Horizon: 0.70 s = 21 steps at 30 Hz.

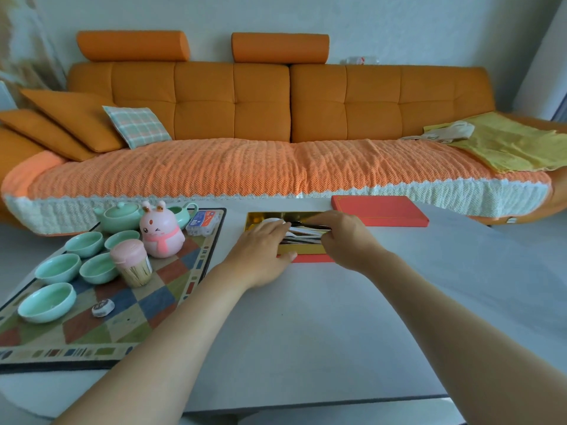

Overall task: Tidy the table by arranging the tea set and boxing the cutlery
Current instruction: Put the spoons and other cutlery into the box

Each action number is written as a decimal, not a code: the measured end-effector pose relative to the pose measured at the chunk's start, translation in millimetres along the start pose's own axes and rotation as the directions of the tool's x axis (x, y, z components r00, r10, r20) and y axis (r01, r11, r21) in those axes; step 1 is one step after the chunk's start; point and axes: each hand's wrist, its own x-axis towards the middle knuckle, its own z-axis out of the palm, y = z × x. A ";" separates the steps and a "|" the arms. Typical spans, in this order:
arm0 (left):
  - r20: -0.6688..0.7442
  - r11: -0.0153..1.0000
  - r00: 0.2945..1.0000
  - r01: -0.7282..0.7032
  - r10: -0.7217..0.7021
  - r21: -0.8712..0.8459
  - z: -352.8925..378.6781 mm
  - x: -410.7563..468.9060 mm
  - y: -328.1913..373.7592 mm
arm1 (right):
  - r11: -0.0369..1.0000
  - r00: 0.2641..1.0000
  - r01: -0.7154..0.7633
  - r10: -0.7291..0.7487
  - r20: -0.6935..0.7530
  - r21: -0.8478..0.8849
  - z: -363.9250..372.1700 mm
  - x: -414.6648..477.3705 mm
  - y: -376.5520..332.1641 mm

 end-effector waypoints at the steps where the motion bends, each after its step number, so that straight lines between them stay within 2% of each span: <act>1: -0.030 0.999 0.999 0.031 -0.032 -0.016 -0.8 1.6 5.2 | 1.000 0.999 -0.020 0.020 -0.035 0.002 -6.0 -0.3 5.9; 4: -0.094 0.991 0.989 0.111 -0.117 -0.072 -1.5 15.0 27.4 | 0.995 0.991 -0.100 0.098 -0.088 -0.023 -20.9 1.3 32.6; 7: -0.130 0.994 0.985 0.107 -0.111 -0.038 -0.8 43.8 54.2 | 0.975 0.976 -0.213 0.209 -0.056 -0.068 -30.0 3.5 68.1; 10: -0.110 0.994 0.988 0.106 -0.106 -0.002 4.7 85.1 84.6 | 0.946 0.949 -0.310 0.303 -0.084 -0.096 -40.2 3.4 107.8; 13: -0.043 0.993 0.994 0.103 -0.101 0.050 14.9 126.1 110.8 | 0.908 0.921 -0.389 0.380 -0.086 -0.155 -48.4 2.4 145.2; 16: 0.086 0.982 0.984 0.144 -0.155 0.120 25.1 159.2 127.1 | 0.859 0.876 -0.481 0.479 -0.058 -0.174 -52.9 3.8 176.1; 21: 0.299 0.926 0.890 0.270 -0.344 0.263 38.3 194.2 121.9 | 0.817 0.821 -0.564 0.570 0.022 -0.118 -53.5 10.9 202.1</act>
